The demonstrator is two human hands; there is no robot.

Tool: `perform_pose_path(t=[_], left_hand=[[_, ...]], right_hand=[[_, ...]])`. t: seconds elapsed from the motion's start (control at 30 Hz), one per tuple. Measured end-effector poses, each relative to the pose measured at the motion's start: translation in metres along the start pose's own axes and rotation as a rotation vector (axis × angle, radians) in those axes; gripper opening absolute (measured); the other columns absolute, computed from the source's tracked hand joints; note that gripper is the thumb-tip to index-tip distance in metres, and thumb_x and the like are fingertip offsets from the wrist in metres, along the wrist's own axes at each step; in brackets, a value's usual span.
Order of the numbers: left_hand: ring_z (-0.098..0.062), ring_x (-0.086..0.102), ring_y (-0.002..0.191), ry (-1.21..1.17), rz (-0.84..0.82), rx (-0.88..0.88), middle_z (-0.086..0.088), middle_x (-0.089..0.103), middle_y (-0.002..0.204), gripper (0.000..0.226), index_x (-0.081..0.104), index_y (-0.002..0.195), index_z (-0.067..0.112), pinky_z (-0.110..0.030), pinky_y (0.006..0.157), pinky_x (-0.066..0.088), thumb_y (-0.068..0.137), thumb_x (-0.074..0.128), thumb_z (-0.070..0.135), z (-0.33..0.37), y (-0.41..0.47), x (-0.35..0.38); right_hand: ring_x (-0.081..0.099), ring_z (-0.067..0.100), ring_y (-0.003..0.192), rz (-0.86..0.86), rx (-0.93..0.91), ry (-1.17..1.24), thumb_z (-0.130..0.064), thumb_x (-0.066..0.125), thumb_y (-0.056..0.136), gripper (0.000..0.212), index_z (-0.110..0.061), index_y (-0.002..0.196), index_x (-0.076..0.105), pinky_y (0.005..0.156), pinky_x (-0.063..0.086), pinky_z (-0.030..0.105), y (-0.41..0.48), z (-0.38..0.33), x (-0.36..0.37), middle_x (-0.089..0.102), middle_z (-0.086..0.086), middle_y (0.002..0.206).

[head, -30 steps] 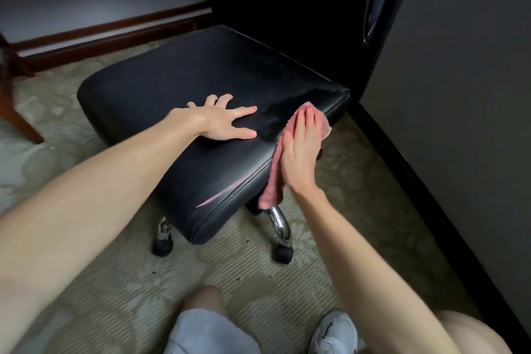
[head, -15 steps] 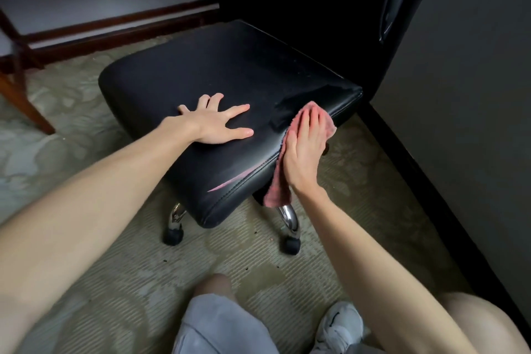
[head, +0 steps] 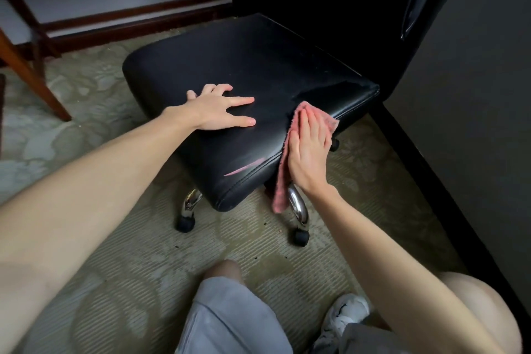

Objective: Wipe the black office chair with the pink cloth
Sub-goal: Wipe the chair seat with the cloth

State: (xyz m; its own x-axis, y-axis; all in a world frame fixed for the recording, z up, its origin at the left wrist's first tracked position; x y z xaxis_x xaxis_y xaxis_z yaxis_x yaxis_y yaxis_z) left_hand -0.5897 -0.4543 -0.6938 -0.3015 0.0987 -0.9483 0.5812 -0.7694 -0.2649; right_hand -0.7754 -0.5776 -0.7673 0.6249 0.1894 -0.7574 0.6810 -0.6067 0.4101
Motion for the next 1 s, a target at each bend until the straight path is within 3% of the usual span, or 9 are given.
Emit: perform_pose_path(t=[0.1, 0.2, 0.3, 0.43, 0.6, 0.7, 0.8, 0.93, 1.0], left_hand=[[-0.023, 0.003, 0.149, 0.039, 0.027, -0.011, 0.001, 0.011, 0.165, 0.066, 0.024, 0.145, 0.063, -0.052, 0.116, 0.009, 0.084, 0.036, 0.083, -0.002, -0.004, 0.007], [-0.026, 0.006, 0.149, 0.044, 0.02, -0.011, -0.001, 0.013, 0.164, 0.067, 0.026, 0.147, 0.06, -0.055, 0.117, 0.009, 0.085, 0.037, 0.082, 0.0, -0.004, 0.004], [-0.029, 0.007, 0.149, 0.033, 0.008, -0.009, 0.001, 0.014, 0.163, 0.069, 0.026, 0.145, 0.062, -0.059, 0.117, 0.009, 0.081, 0.037, 0.086, -0.006, -0.002, 0.002], [-0.031, 0.005, 0.149, -0.002, -0.033, -0.028, 0.006, 0.013, 0.163, 0.084, 0.023, 0.139, 0.07, -0.065, 0.114, 0.01, 0.061, 0.027, 0.101, -0.012, 0.001, 0.005], [-0.028, 0.004, 0.149, 0.031, -0.019, -0.002, 0.001, 0.013, 0.163, 0.066, 0.025, 0.145, 0.062, -0.06, 0.117, 0.006, 0.084, 0.038, 0.082, -0.008, -0.001, 0.002], [-0.027, 0.002, 0.15, 0.026, -0.022, 0.001, 0.002, 0.011, 0.164, 0.065, 0.024, 0.145, 0.062, -0.058, 0.117, 0.006, 0.085, 0.038, 0.081, -0.011, -0.002, 0.003], [-0.024, 0.001, 0.149, 0.008, -0.027, 0.013, 0.003, 0.01, 0.164, 0.064, 0.025, 0.145, 0.062, -0.055, 0.117, 0.007, 0.085, 0.04, 0.081, -0.014, -0.001, 0.003], [-0.023, 0.002, 0.149, 0.001, -0.032, 0.003, 0.004, 0.01, 0.163, 0.066, 0.025, 0.144, 0.064, -0.054, 0.117, 0.007, 0.083, 0.041, 0.083, -0.013, 0.0, 0.003], [-0.023, 0.002, 0.149, 0.001, -0.034, -0.005, 0.004, 0.011, 0.163, 0.067, 0.025, 0.144, 0.064, -0.054, 0.117, 0.007, 0.082, 0.041, 0.083, -0.012, 0.001, 0.004]], right_hand=[[0.005, 0.017, 0.15, -0.016, 0.042, 0.012, -0.036, 0.014, 0.099, 0.063, -0.005, 0.154, 0.018, 0.122, 0.002, 0.044, -0.017, -0.026, 0.008, 0.014, 0.008, 0.163], [0.005, 0.023, 0.151, -0.071, -0.06, -0.015, -0.036, 0.019, 0.1, 0.062, -0.002, 0.153, 0.018, 0.121, -0.001, 0.045, -0.052, -0.067, 0.019, 0.012, 0.012, 0.162], [0.008, 0.03, 0.15, -0.112, -0.187, -0.082, -0.038, 0.024, 0.101, 0.064, -0.002, 0.152, 0.02, 0.121, 0.0, 0.045, -0.074, -0.09, 0.031, 0.017, 0.017, 0.16], [0.018, 0.026, 0.149, -0.078, -0.288, -0.153, -0.036, 0.023, 0.102, 0.058, -0.006, 0.151, 0.031, 0.12, 0.01, 0.042, -0.065, -0.079, 0.027, 0.027, 0.011, 0.159], [0.031, 0.028, 0.144, -0.115, -0.653, -0.225, -0.034, 0.031, 0.103, 0.048, -0.017, 0.145, 0.046, 0.115, 0.016, 0.041, -0.079, -0.09, 0.04, 0.04, 0.005, 0.153], [0.032, 0.025, 0.144, -0.106, -0.697, -0.228, -0.033, 0.035, 0.103, 0.046, -0.017, 0.145, 0.047, 0.115, 0.019, 0.039, -0.076, -0.089, 0.04, 0.041, 0.004, 0.153], [0.031, 0.023, 0.145, -0.096, -0.605, -0.197, -0.032, 0.03, 0.104, 0.049, -0.012, 0.146, 0.044, 0.118, 0.017, 0.038, -0.063, -0.067, 0.028, 0.039, 0.008, 0.154], [0.018, 0.023, 0.149, -0.029, -0.171, -0.117, -0.032, 0.016, 0.104, 0.056, -0.006, 0.151, 0.03, 0.12, 0.015, 0.045, -0.033, -0.02, 0.008, 0.027, 0.01, 0.159], [0.011, 0.024, 0.15, -0.017, -0.066, -0.084, -0.032, 0.014, 0.103, 0.058, -0.003, 0.153, 0.024, 0.122, 0.009, 0.045, -0.032, -0.025, 0.01, 0.02, 0.012, 0.161]])
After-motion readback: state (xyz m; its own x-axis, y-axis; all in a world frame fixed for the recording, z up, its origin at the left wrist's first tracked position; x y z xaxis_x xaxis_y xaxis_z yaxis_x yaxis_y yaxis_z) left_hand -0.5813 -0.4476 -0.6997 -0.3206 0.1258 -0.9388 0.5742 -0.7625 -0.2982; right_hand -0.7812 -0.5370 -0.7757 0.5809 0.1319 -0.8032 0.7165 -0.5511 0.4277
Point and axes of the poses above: each hand's wrist, its own y-axis towards the middle knuckle, its own x-axis out of the palm, z = x × y, the point moved 2 cm from there along y, towards the middle knuckle
